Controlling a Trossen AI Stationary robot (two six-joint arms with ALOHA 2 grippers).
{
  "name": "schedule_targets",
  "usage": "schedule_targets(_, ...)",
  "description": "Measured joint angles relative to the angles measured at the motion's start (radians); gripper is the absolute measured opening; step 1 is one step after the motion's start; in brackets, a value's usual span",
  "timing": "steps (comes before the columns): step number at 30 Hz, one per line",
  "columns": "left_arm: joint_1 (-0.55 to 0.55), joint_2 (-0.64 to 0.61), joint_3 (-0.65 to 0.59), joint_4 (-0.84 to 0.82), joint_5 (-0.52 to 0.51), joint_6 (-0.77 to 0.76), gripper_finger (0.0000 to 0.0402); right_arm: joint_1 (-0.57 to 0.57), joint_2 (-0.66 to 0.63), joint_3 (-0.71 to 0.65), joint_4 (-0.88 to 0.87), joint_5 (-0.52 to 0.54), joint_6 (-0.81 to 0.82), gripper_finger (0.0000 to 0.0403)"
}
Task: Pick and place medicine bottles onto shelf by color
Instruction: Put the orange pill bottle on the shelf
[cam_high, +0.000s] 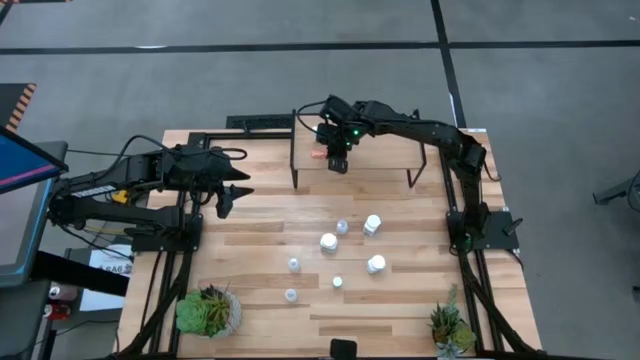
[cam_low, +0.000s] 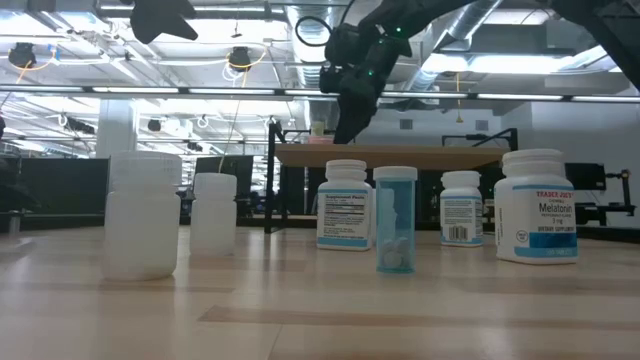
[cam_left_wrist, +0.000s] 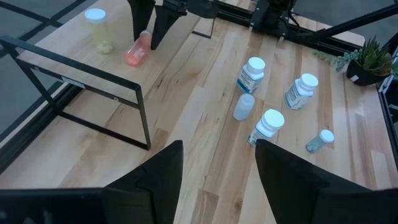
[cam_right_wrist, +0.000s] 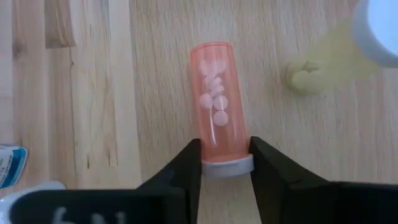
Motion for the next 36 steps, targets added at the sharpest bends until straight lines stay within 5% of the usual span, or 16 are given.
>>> schedule_targets(21,0.0,0.0,0.0,0.0,0.0,0.004,0.0187,0.018,0.0,0.244,-0.639,0.21,0.001,0.0112)
schedule_targets(26,0.0,0.0,0.0,0.0,0.0,0.005,0.0187,0.067,0.0,0.244,-0.665,0.389,0.001,0.0112)
schedule_targets(36,0.0,0.007,0.0,0.0,0.001,-0.015,0.0187,0.148,-0.001,0.244,-0.665,0.385,0.081,0.0112)
